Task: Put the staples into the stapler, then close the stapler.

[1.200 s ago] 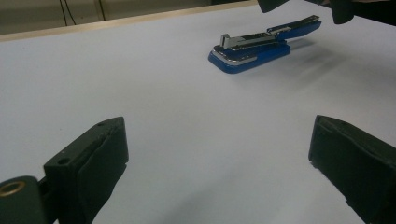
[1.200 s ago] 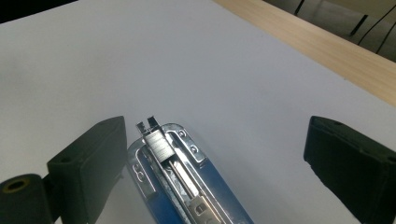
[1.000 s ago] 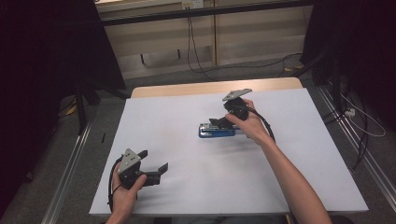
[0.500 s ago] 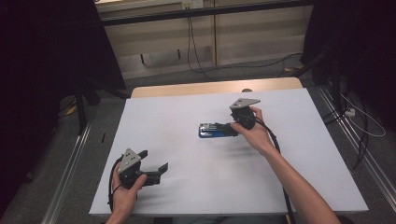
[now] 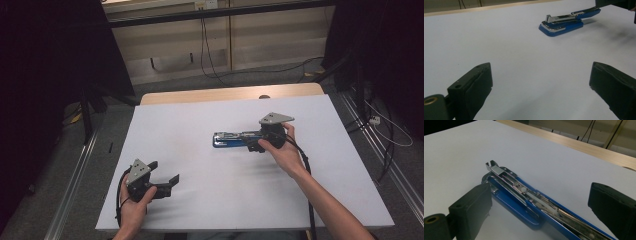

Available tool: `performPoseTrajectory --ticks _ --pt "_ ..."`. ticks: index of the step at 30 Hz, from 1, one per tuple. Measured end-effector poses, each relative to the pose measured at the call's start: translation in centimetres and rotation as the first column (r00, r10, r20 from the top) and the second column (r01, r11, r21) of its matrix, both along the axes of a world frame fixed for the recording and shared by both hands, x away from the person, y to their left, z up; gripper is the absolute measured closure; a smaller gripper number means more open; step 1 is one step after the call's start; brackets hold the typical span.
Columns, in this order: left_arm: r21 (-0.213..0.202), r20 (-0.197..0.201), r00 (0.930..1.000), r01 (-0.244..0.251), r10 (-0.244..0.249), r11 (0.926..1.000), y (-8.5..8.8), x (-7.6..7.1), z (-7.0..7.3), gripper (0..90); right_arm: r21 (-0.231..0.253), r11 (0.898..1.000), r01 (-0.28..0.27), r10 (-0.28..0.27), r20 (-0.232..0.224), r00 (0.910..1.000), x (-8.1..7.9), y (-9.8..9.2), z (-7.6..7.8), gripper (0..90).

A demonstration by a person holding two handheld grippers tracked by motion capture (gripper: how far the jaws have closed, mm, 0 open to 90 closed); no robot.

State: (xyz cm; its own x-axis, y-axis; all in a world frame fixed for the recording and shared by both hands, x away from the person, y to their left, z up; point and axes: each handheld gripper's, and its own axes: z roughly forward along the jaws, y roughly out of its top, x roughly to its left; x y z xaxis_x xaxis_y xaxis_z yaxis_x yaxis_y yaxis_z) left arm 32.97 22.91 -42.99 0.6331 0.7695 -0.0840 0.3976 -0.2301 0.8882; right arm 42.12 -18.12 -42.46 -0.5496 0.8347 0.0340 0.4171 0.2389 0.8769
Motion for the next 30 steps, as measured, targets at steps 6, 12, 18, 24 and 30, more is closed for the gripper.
performPoseTrajectory --ticks 6,12,18,24,30 --pt "0.009 0.003 1.0000 0.005 -0.005 0.9999 -0.1 -0.1 0.1 4.9 -0.009 0.999 0.034 -0.034 0.026 0.9991 -1.1 -1.0 -0.1 4.2" --pt "0.018 0.004 1.0000 0.008 -0.008 0.9998 -0.2 -0.1 0.0 4.9 0.015 0.998 0.060 -0.061 0.059 0.9964 -1.8 -1.6 0.2 4.1" --pt "0.022 0.011 0.9999 0.002 -0.002 0.9998 -0.3 -0.3 0.1 4.9 0.013 0.996 0.084 -0.084 0.043 0.9955 -3.0 -2.5 -0.4 3.8" --pt "0.025 0.011 0.9999 0.010 -0.011 0.9996 -0.5 -0.3 0.1 4.9 0.022 0.994 0.108 -0.109 0.052 0.9927 -4.1 -3.3 -0.8 4.0" --pt "0.026 0.005 0.9999 0.010 -0.010 0.9996 -0.4 -0.1 0.1 5.1 0.042 0.992 0.122 -0.125 0.060 0.9904 -4.6 -4.1 -0.4 3.8"
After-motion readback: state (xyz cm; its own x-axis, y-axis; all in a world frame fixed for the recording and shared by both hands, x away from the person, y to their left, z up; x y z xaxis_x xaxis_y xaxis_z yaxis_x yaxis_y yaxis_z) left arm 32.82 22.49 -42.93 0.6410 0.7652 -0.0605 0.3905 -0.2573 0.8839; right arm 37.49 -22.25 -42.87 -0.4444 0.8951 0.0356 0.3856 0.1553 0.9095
